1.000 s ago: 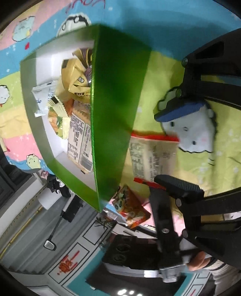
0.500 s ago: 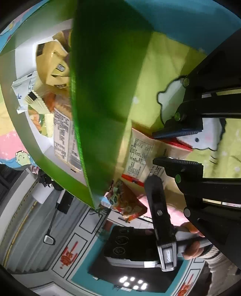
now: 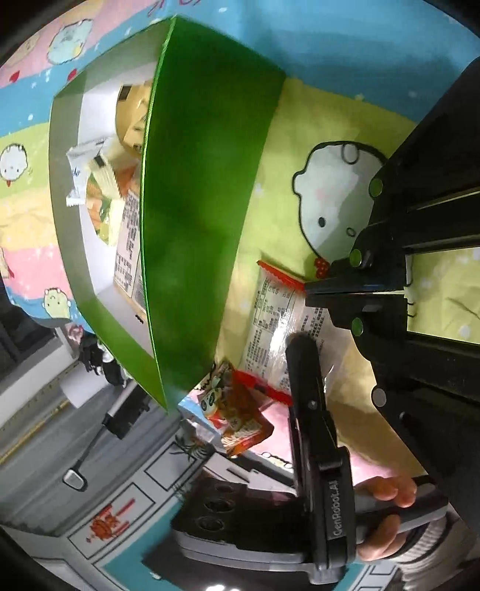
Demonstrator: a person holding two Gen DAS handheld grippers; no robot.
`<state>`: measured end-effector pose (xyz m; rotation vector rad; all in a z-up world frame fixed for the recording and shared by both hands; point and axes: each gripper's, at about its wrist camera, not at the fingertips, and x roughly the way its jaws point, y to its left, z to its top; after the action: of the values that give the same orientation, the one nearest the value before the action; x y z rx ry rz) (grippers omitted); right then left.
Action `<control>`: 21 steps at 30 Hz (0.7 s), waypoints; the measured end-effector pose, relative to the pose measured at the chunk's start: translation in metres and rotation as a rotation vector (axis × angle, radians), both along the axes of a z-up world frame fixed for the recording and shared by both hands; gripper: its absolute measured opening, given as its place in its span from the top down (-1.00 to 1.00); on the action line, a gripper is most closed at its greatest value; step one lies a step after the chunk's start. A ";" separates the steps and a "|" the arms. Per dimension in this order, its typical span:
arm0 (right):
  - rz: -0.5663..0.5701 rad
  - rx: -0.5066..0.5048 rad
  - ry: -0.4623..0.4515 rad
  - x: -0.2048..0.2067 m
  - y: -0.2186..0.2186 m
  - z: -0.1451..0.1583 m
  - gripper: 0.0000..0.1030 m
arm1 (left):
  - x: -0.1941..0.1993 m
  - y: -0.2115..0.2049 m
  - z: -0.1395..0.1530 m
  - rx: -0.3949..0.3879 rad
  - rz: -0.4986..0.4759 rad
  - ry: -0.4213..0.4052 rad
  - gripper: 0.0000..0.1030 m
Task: Organize snacks
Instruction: 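Close both tools on the white red-edged biscuit packet, then lift the biscuit packet and carry it over the green box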
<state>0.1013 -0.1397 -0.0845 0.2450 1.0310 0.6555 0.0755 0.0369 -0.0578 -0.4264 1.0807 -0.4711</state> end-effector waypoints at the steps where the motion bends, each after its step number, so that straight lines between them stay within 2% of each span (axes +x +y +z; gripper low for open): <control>1: 0.004 0.008 0.013 -0.001 -0.001 -0.001 0.96 | 0.000 0.001 -0.002 0.000 0.007 0.006 0.55; 5: -0.006 0.011 0.089 0.002 -0.005 -0.007 0.94 | 0.005 0.003 -0.005 -0.008 0.041 0.041 0.46; 8: 0.004 0.060 0.164 0.012 -0.009 -0.010 0.85 | 0.004 0.012 -0.004 -0.029 0.050 0.057 0.39; 10: 0.024 0.087 0.187 0.014 -0.009 -0.011 0.70 | 0.004 0.017 -0.005 -0.056 0.045 0.065 0.24; 11: 0.034 0.110 0.203 0.016 -0.009 -0.013 0.61 | 0.004 0.019 -0.004 -0.077 0.044 0.067 0.09; 12: 0.035 0.135 0.219 0.018 -0.010 -0.015 0.58 | 0.003 0.021 -0.002 -0.081 0.046 0.066 -0.07; 14: 0.037 0.177 0.250 0.020 -0.012 -0.018 0.50 | 0.002 0.024 0.002 -0.062 0.055 0.053 -0.21; 16: 0.049 0.205 0.269 0.021 -0.015 -0.020 0.49 | 0.001 0.024 0.004 -0.035 0.052 0.043 -0.23; 21: 0.065 0.297 0.345 0.028 -0.016 -0.032 0.49 | 0.005 0.021 -0.002 -0.022 0.021 0.050 -0.08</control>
<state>0.1297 -0.1559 -0.1168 0.6022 1.2732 0.8447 0.0803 0.0582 -0.0595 -0.4704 1.1189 -0.4564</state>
